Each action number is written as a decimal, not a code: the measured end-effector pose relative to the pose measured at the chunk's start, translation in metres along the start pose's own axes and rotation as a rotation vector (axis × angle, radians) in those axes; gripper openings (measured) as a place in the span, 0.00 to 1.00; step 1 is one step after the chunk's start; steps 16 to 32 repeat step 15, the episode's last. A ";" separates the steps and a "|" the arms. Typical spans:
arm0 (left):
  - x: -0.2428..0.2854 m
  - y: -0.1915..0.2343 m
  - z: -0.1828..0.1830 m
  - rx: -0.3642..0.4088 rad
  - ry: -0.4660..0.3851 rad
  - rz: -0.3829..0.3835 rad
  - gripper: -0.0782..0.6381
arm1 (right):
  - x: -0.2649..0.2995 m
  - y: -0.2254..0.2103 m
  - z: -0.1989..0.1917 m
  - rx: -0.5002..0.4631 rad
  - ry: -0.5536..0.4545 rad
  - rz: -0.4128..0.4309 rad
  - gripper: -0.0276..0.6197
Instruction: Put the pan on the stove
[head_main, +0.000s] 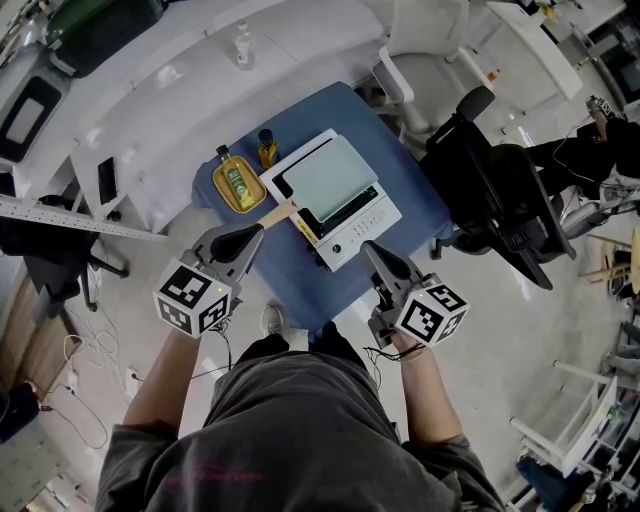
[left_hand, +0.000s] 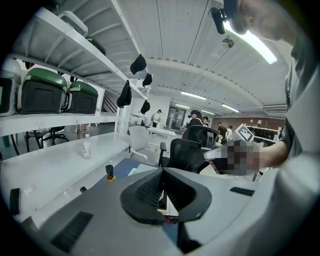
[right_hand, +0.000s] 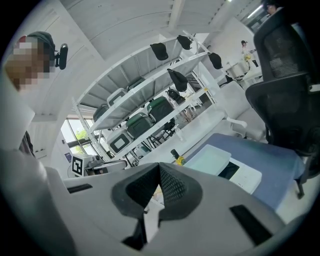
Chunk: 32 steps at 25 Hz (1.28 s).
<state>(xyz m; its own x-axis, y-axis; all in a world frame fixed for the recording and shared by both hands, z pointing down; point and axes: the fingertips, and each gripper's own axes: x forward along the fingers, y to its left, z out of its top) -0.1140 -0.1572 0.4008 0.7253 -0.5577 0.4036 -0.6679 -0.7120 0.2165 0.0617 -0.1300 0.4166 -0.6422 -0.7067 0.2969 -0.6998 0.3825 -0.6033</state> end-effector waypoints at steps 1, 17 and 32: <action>0.001 0.000 0.000 -0.002 0.000 0.000 0.11 | 0.000 -0.001 0.000 0.000 0.001 0.000 0.05; 0.017 -0.004 0.004 -0.031 -0.005 -0.009 0.11 | -0.001 -0.014 0.004 -0.003 0.020 -0.001 0.05; 0.017 -0.004 0.004 -0.031 -0.005 -0.009 0.11 | -0.001 -0.014 0.004 -0.003 0.020 -0.001 0.05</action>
